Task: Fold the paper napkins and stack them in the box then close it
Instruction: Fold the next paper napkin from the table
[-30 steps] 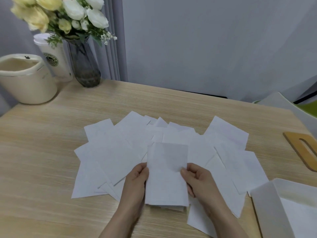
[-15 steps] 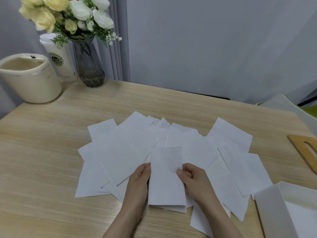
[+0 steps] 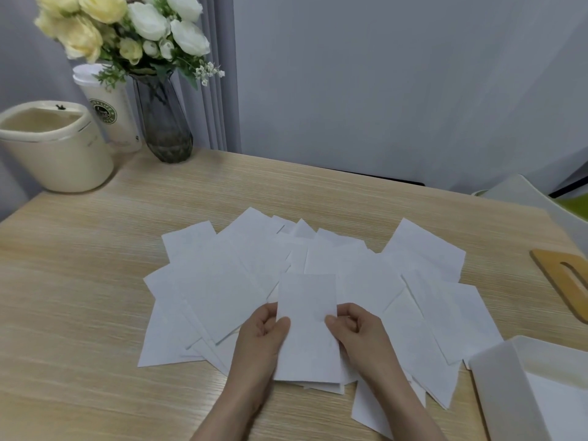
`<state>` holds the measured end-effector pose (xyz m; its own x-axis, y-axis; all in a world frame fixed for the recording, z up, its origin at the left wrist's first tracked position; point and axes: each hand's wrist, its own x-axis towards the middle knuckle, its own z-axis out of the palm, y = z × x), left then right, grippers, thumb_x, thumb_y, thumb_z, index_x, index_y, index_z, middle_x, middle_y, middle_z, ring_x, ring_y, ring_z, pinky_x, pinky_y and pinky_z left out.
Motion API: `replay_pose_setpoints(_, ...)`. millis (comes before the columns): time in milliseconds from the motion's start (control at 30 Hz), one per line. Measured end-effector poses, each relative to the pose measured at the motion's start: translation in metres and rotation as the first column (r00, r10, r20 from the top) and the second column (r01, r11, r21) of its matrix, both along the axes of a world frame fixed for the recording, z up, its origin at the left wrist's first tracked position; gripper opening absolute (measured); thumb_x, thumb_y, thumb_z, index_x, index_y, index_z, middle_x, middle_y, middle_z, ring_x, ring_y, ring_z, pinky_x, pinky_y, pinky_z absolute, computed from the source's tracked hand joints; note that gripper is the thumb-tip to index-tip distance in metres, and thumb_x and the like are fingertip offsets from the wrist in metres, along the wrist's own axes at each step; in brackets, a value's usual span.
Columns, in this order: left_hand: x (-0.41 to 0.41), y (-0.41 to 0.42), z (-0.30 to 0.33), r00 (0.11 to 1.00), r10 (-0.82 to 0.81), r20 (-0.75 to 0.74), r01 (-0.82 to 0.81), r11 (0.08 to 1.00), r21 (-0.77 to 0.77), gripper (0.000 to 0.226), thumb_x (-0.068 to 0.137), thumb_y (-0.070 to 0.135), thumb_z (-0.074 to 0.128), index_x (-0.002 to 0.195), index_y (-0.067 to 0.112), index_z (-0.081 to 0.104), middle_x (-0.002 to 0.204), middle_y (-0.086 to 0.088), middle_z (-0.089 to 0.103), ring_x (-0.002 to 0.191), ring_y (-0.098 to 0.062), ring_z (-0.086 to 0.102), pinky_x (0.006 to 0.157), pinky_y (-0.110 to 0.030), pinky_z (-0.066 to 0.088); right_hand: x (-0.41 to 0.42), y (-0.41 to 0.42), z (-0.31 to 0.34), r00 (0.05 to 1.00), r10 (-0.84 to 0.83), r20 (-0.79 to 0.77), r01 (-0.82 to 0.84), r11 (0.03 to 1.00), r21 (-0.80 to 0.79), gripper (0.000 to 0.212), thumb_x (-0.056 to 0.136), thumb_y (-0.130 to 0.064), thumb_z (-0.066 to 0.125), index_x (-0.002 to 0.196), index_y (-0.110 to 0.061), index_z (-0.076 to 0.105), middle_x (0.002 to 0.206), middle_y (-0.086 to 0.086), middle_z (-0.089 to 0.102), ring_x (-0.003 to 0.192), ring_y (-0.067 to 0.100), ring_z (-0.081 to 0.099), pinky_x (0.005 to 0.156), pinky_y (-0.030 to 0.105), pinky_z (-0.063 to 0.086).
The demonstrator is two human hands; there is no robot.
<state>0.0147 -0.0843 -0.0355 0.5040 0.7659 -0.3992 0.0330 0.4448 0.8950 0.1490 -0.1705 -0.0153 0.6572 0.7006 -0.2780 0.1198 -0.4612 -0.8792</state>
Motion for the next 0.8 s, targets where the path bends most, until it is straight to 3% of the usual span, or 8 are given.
replay_pose_setpoints(67, 0.0, 0.0, -0.001, 1.0, 0.004, 0.012, -0.004, 1.0, -0.004, 0.017, 0.095, 0.004, 0.055, 0.108, 0.01, 0.065, 0.093, -0.009, 0.077, 0.087, -0.025, 0.073, 0.083, -0.042, 0.054, -0.001, -0.001, 0.001, 0.999, -0.032, 0.007, 0.032, 0.999, 0.002, 0.002, 0.087, -0.02, 0.065, 0.087, -0.022, 0.066, 0.058, -0.012, 0.062, 0.065, 0.002, 0.061, 0.066, 0.022, 0.044)
replay_pose_setpoints(300, -0.005, 0.001, 0.003, 0.994, 0.064, 0.09, -0.06, 0.997, -0.043, 0.016, 0.095, 0.002, 0.055, 0.106, 0.009, 0.064, 0.092, -0.008, 0.077, 0.082, -0.019, 0.074, 0.07, -0.031, 0.057, -0.005, -0.006, 0.008, 0.993, -0.117, 0.031, 0.117, 0.993, 0.018, 0.02, 0.082, -0.026, 0.071, 0.1, -0.028, 0.063, 0.065, -0.015, 0.06, 0.074, 0.002, 0.06, 0.074, 0.024, 0.045)
replay_pose_setpoints(400, -0.01, 0.002, 0.005, 0.991, 0.081, 0.102, -0.078, 0.996, -0.037, 0.016, 0.095, 0.003, 0.056, 0.105, 0.011, 0.065, 0.093, -0.007, 0.077, 0.082, -0.019, 0.074, 0.069, -0.031, 0.053, -0.008, -0.006, 0.016, 0.992, -0.072, -0.104, 0.076, 0.997, 0.034, 0.021, 0.084, -0.027, 0.07, 0.103, -0.023, 0.064, 0.066, -0.01, 0.062, 0.052, -0.003, 0.053, 0.059, 0.016, 0.041)
replay_pose_setpoints(500, -0.016, 0.006, 0.006, 0.989, 0.102, 0.11, -0.1, 0.995, -0.024, 0.015, 0.095, 0.005, 0.056, 0.104, 0.012, 0.066, 0.092, -0.008, 0.077, 0.083, -0.02, 0.074, 0.07, -0.033, 0.053, -0.014, -0.003, 0.024, 0.971, -0.013, -0.239, 0.03, 0.997, 0.07, 0.012, 0.086, -0.021, 0.068, 0.097, -0.016, 0.066, 0.049, -0.014, 0.059, 0.038, -0.005, 0.049, 0.04, 0.007, 0.033)
replay_pose_setpoints(667, -0.028, 0.015, 0.005, 0.983, 0.149, 0.104, -0.149, 0.989, -0.011, 0.014, 0.094, 0.008, 0.059, 0.104, 0.014, 0.067, 0.092, -0.008, 0.077, 0.084, -0.024, 0.074, 0.074, -0.037, 0.053, -0.027, 0.013, 0.029, 0.959, 0.073, -0.272, -0.044, 0.993, 0.113, 0.01, 0.089, -0.01, 0.064, 0.088, -0.001, 0.068, 0.041, -0.013, 0.055, 0.034, -0.003, 0.048, 0.037, 0.006, 0.032)
replay_pose_setpoints(800, -0.041, 0.022, 0.004, 0.979, 0.183, 0.086, -0.185, 0.983, 0.008, 0.015, 0.093, 0.006, 0.06, 0.104, 0.013, 0.067, 0.095, -0.006, 0.077, 0.087, -0.024, 0.073, 0.073, -0.036, 0.053, -0.039, 0.028, 0.026, 0.958, 0.122, -0.259, -0.096, 0.989, 0.112, 0.012, 0.089, -0.01, 0.064, 0.089, 0.001, 0.068, 0.043, -0.012, 0.055, 0.036, -0.003, 0.048, 0.038, 0.007, 0.032)
